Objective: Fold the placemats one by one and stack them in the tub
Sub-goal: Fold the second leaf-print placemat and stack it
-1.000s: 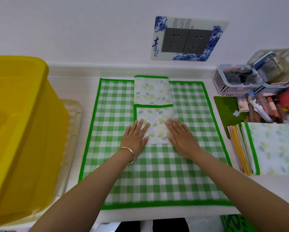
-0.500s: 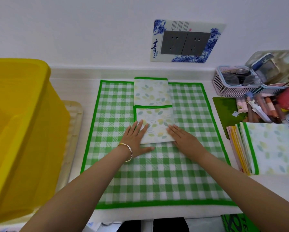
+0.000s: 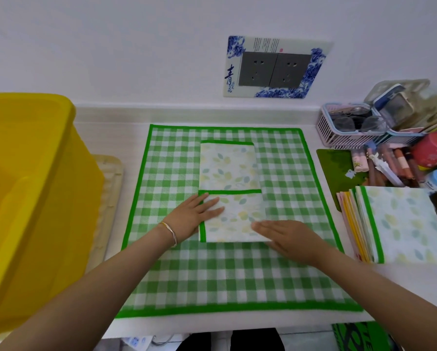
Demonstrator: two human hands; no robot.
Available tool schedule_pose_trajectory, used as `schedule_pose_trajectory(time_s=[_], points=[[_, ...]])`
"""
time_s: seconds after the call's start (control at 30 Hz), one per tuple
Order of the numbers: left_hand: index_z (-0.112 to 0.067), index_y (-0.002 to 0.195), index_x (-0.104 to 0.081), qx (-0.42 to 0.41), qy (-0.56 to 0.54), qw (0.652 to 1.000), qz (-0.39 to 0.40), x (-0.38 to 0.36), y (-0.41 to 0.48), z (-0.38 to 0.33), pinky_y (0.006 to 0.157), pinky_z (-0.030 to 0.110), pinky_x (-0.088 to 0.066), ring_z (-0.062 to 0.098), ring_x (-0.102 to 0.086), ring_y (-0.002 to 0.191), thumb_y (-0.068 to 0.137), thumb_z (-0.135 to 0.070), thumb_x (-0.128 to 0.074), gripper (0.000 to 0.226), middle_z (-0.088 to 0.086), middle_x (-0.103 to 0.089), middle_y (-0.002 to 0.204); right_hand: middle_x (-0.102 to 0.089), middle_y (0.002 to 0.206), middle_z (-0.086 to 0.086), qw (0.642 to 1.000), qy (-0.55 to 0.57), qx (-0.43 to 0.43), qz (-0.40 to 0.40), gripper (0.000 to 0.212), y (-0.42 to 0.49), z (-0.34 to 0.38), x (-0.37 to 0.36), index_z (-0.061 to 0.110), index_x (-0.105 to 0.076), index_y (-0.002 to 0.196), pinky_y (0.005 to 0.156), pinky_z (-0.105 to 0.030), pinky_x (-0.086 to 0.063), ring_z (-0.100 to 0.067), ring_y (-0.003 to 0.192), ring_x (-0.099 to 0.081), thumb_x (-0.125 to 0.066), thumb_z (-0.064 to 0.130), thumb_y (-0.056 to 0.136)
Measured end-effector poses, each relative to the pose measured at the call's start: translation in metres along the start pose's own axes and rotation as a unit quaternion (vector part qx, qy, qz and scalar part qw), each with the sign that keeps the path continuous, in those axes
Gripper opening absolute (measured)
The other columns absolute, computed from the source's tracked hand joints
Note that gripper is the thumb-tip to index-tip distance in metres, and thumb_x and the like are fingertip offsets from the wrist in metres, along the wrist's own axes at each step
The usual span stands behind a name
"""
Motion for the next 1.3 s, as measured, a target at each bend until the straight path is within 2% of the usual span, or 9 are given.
schedule_pose_trajectory(time_s=[0.13,0.33,0.5,0.73,0.83,0.9,1.0,1.13,1.3], points=[[-0.038,0.147,0.005,-0.079,0.095,0.991,-0.047,-0.015,-0.01,-0.013,0.106,0.05,-0.023,0.038,-0.023,0.135,0.057,0.01,-0.069,0.126,-0.002,-0.025,0.149,-0.033,0.15,-0.001,0.999,-0.021,0.023,0.038,0.057,-0.002,-0.005,-0.016,0.02,-0.028,0.146,0.116,-0.034,-0.021,-0.016,0.141,-0.027,-0.041,0.041,0.095],[-0.032,0.148,-0.01,-0.105,0.15,0.982,-0.054,-0.025,-0.025,-0.025,0.104,0.052,-0.03,0.039,-0.038,0.131,0.06,-0.033,-0.075,0.109,0.005,-0.037,0.148,-0.005,0.158,0.003,0.995,-0.007,-0.041,0.096,0.069,0.003,-0.015,-0.045,0.031,-0.005,0.15,0.117,-0.036,0.001,-0.015,0.146,0.004,-0.036,0.055,0.094],[-0.024,0.144,-0.028,-0.055,0.095,0.989,-0.098,-0.018,-0.019,-0.018,0.097,0.038,-0.045,0.021,-0.052,0.122,0.062,-0.044,-0.078,0.098,0.002,-0.046,0.142,-0.015,0.157,0.006,0.996,0.024,-0.068,0.051,0.06,-0.002,-0.021,-0.049,0.027,-0.014,0.15,0.118,-0.031,-0.004,-0.009,0.145,-0.007,-0.035,0.045,0.097],[-0.022,0.121,-0.062,0.069,-0.178,0.954,-0.233,-0.005,-0.017,0.008,0.092,0.032,-0.048,0.01,-0.047,0.111,0.071,0.001,-0.071,0.056,-0.008,-0.063,0.121,-0.055,0.131,0.009,0.984,0.068,-0.129,-0.1,0.044,-0.001,-0.024,-0.022,0.024,-0.057,0.127,0.095,-0.025,-0.042,-0.006,0.118,-0.051,-0.047,0.034,0.086],[-0.022,0.11,-0.069,0.153,-0.26,0.919,-0.252,0.0,-0.019,0.018,0.084,0.019,-0.045,0.009,-0.054,0.097,0.076,-0.005,-0.071,0.039,-0.004,-0.066,0.107,-0.065,0.117,0.014,0.916,0.251,-0.291,-0.112,0.026,-0.005,-0.043,-0.024,0.035,-0.066,0.112,0.094,-0.024,-0.047,-0.007,0.109,-0.06,-0.056,0.028,0.089],[-0.015,0.096,-0.073,0.22,-0.294,0.892,-0.265,0.004,-0.02,0.021,0.07,0.017,-0.042,0.009,-0.053,0.08,0.075,-0.014,-0.076,0.021,-0.005,-0.061,0.085,-0.071,0.088,0.008,0.88,0.284,-0.353,-0.143,0.009,-0.003,-0.05,-0.022,0.027,-0.072,0.091,0.073,-0.025,-0.05,-0.011,0.079,-0.064,-0.064,0.024,0.088],[-0.015,0.078,-0.069,0.302,-0.348,0.842,-0.28,0.006,-0.016,0.027,0.061,0.022,-0.042,0.012,-0.05,0.065,0.074,-0.029,-0.077,0.016,-0.004,-0.057,0.069,-0.062,0.064,0.004,0.83,0.34,-0.401,-0.187,0.021,0.007,-0.054,-0.019,0.019,-0.065,0.071,0.055,-0.024,-0.044,-0.012,0.055,-0.052,-0.065,0.035,0.086],[-0.016,0.08,-0.07,0.35,-0.389,0.818,-0.238,0.008,-0.008,0.035,0.061,0.018,-0.047,0.005,-0.055,0.061,0.076,-0.032,-0.075,0.017,-0.009,-0.061,0.065,-0.068,0.076,0.007,0.765,0.394,-0.462,-0.216,0.02,0.013,-0.062,-0.026,0.02,-0.069,0.08,0.067,-0.025,-0.051,-0.007,0.07,-0.062,-0.066,0.039,0.085],[-0.017,0.077,-0.067,0.386,-0.396,0.812,-0.188,0.007,0.0,0.038,0.065,0.024,-0.05,0.013,-0.06,0.069,0.079,-0.032,-0.072,0.017,-0.004,-0.065,0.071,-0.066,0.089,0.003,0.742,0.346,-0.538,-0.2,0.029,0.022,-0.071,-0.025,0.014,-0.064,0.096,0.071,-0.026,-0.048,-0.012,0.079,-0.061,-0.066,0.041,0.084]])
Point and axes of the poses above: each hand's wrist, its own y-axis towards the middle knuckle, its own x-axis out of the back of the hand, z = x × y, the point moved 6 cm from there along y, towards the middle knuckle
